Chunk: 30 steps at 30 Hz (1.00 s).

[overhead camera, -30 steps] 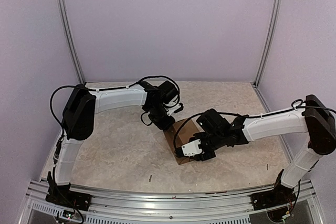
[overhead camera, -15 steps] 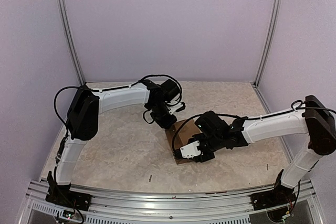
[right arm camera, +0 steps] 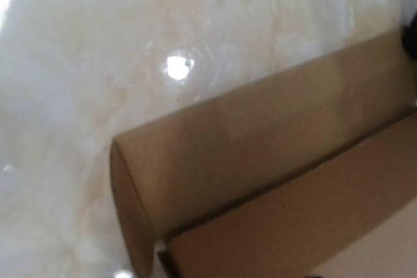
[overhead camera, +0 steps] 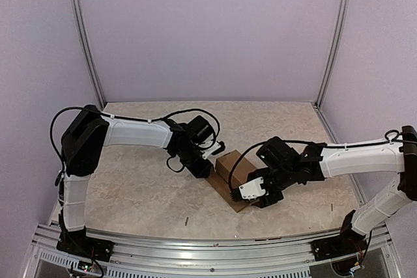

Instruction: Fold the paper box

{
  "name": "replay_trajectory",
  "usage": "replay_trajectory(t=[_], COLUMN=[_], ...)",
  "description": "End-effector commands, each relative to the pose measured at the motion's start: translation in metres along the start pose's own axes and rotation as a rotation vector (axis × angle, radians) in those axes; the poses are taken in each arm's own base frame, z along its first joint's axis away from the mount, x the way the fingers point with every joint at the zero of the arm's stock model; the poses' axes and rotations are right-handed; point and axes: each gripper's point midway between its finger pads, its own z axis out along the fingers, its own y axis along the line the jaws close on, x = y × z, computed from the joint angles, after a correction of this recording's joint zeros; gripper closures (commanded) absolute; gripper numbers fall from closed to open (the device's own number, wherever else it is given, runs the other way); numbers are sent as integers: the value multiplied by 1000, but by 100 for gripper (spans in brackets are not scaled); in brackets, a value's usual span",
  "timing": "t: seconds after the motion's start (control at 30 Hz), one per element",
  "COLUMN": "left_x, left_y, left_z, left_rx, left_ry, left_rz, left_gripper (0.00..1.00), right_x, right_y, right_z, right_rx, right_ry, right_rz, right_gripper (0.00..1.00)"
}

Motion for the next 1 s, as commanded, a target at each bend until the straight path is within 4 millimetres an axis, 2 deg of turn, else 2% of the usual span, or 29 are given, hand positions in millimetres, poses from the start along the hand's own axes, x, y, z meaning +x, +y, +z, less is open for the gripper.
replay_trajectory(t=[0.0,0.3,0.47,0.57,0.77,0.97], left_x=[-27,-23,-21,-17,-21,-16], left_y=[-7,-1,-1,-5,0,1], left_z=[-26,-55,-63,-59,-47,-30], left_rx=[-18,-77,-28,0,-3,30], left_ry=[-200,-375,-501,-547,-582,-561], left_rz=[27,-11,-61,-65,-76,-90], left_gripper=[74,71,71,69,70,79], right_x=[8,6,3,-2,-2,-1], right_y=[10,12,8,4,-4,-8], right_z=[-13,-18,-23,-27,-19,-14], right_rx=[-32,-59,-56,-56,-47,-61], right_ry=[2,-18,-29,-52,-54,-73], right_rz=[30,48,66,75,90,126], right_gripper=[35,33,33,30,27,27])
